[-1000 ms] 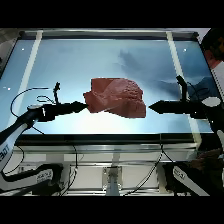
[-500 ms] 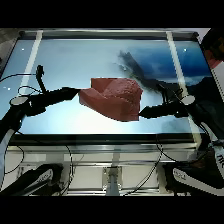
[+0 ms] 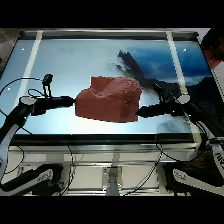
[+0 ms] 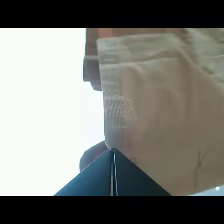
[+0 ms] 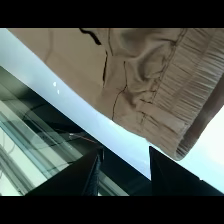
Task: Fold the clothes and pants, and hang the long-sleeved shirts on hangers.
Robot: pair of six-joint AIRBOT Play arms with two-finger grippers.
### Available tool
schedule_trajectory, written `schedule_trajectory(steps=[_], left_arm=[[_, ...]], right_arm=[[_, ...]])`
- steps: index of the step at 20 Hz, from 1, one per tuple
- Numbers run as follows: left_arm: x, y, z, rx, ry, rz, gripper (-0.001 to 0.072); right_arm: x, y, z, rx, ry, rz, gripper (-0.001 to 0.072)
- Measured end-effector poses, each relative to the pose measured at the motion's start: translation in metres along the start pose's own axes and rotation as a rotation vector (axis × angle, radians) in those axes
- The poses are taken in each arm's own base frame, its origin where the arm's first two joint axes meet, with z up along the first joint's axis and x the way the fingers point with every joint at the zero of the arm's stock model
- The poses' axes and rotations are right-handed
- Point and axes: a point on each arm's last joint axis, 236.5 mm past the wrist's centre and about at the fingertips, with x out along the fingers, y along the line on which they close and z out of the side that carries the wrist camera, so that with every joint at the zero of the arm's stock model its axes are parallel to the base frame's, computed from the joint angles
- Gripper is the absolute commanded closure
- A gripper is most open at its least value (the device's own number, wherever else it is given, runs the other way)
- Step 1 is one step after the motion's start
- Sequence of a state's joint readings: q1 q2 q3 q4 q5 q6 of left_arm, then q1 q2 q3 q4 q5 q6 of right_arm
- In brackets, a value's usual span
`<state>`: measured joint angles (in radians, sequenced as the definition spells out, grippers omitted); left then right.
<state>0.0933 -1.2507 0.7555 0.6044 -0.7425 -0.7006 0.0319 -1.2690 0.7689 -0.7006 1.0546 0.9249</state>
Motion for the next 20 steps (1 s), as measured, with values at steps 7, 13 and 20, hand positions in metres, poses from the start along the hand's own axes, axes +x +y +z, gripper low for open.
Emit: schedule_trajectory(steps=[7,13,20], left_arm=[[0.017,0.037,0.012,-0.109,-0.075,0.099,0.0263],[0.002,0.008,0.045,-0.223,-0.182,-0.007,0.0702],[-0.04,-0.051,0.042,-0.234,-0.212,-0.15,0.0705]], right_arm=[[0.0,0.011,0.01,0.035,-0.04,0.046,0.0378],[-0.001,0.017,0.02,0.062,-0.081,0.072,0.0694],[-0.013,0.034,0.032,0.167,-0.216,0.145,0.0698]])
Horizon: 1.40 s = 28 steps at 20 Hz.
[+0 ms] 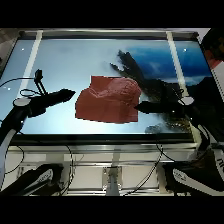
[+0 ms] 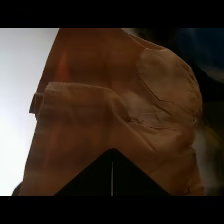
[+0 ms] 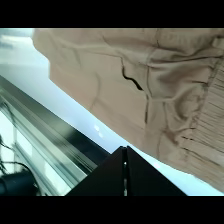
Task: Fold the clothes and pants, and hang the long-sleeved shirts on hangers.
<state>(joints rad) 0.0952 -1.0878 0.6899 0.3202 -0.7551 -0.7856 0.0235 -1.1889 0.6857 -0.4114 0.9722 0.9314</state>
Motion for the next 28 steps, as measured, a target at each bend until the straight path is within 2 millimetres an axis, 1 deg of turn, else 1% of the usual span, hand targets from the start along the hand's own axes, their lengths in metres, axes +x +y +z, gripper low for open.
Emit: schedule_trajectory(steps=[2,4,6,8,11,12,13,14,15,16,19,22,26,28], left_arm=[[-0.014,-0.008,-0.017,-0.04,-0.006,-0.01,0.0705],[-0.028,-0.014,-0.037,-0.098,-0.013,-0.016,0.0705],[-0.041,-0.016,-0.06,-0.175,-0.025,-0.018,0.0705],[-0.051,-0.012,-0.079,-0.267,-0.058,-0.007,0.0705],[-0.062,-0.004,-0.102,-0.403,-0.105,0.0,0.07],[-0.064,-0.001,-0.109,-0.441,-0.113,-0.001,0.0685],[-0.065,0.001,-0.115,-0.473,-0.116,-0.001,0.0682],[-0.065,0.003,-0.119,-0.498,-0.116,-0.001,0.0497],[-0.065,0.004,-0.123,-0.518,-0.114,0.0,0.0206],[-0.064,0.006,-0.127,-0.543,-0.108,0.003,0.0188],[-0.06,0.014,-0.137,-0.604,-0.081,0.023,0.0188],[-0.052,0.026,-0.151,-0.676,-0.035,0.061,0.0188],[-0.041,0.046,-0.166,-0.784,0.009,0.116,0.0203],[-0.036,0.054,-0.169,-0.802,0.009,0.133,0.0202]], right_arm=[[-0.006,0.004,-0.006,0.062,-0.061,0.025,0.0697],[-0.012,0.008,-0.013,0.127,-0.122,0.053,0.0697],[-0.02,0.005,-0.018,0.21,-0.192,0.055,0.0695],[-0.024,0.0,-0.024,0.293,-0.232,0.054,0.0695],[-0.025,-0.006,-0.036,0.394,-0.244,0.056,0.0685],[-0.025,-0.008,-0.039,0.421,-0.244,0.056,0.0601],[-0.024,-0.01,-0.041,0.438,-0.242,0.052,0.0378],[-0.024,-0.012,-0.044,0.455,-0.24,0.047,0.0272],[-0.024,-0.015,-0.046,0.472,-0.236,0.039,0.0271],[-0.023,-0.017,-0.049,0.489,-0.229,0.029,0.027],[-0.021,-0.027,-0.06,0.563,-0.198,-0.012,0.0265],[-0.017,-0.033,-0.067,0.628,-0.182,-0.04,0.027],[-0.002,-0.04,-0.076,0.688,-0.158,-0.073,0.0272],[0.005,-0.048,-0.076,0.717,-0.173,-0.096,0.0273]])
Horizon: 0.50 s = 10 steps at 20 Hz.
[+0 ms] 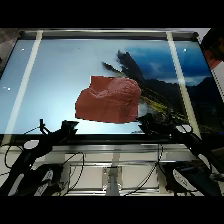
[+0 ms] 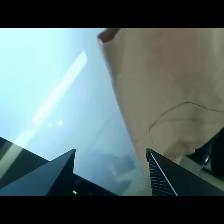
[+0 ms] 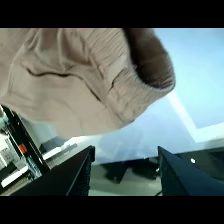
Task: Fold the clothes and pants, and hang the long-sleeved shirts on hangers.
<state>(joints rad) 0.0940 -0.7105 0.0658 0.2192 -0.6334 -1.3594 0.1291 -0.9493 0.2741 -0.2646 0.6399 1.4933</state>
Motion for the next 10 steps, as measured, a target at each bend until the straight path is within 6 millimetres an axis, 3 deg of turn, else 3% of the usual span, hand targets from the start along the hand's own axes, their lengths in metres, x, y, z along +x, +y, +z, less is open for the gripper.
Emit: schedule_trajectory(steps=[10], left_arm=[[0.017,0.005,0.029,-0.054,-0.082,-0.012,0.0204]], right_arm=[[0.014,-0.015,0.018,0.09,-0.068,-0.035,0.0274]])
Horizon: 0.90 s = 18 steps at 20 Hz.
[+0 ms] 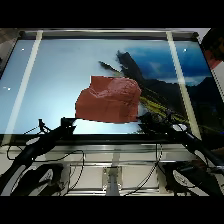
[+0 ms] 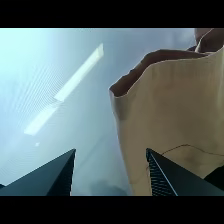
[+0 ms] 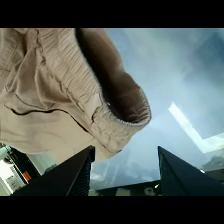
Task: Fold the clothes and pants, and hang the long-sleeved shirts on hangers.
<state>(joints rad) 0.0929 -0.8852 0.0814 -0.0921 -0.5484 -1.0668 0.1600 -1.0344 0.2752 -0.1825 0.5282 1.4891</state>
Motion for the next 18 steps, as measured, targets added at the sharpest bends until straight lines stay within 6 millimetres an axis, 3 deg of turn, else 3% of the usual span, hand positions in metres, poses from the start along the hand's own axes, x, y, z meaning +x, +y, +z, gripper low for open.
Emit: schedule_trajectory(steps=[8,14,15,17,18], left_arm=[[0.017,-0.013,0.006,0.056,0.017,0.005,0.0203],[0.036,-0.002,-0.005,0.031,0.066,0.05,0.0225],[0.039,-0.001,-0.005,0.025,0.069,0.054,0.0271],[0.045,0.002,-0.004,0.025,0.071,0.068,0.0512],[0.048,0.003,-0.003,0.029,0.068,0.076,0.0589]], right_arm=[[0.025,0.013,-0.008,-0.032,0.038,-0.026,0.0273],[0.036,0.012,-0.006,-0.01,0.028,-0.045,0.0273],[0.036,0.012,-0.005,-0.01,0.024,-0.046,0.0275],[0.037,0.013,-0.002,-0.008,0.012,-0.047,0.0304],[0.037,0.012,0.0,-0.007,0.006,-0.048,0.0314]])
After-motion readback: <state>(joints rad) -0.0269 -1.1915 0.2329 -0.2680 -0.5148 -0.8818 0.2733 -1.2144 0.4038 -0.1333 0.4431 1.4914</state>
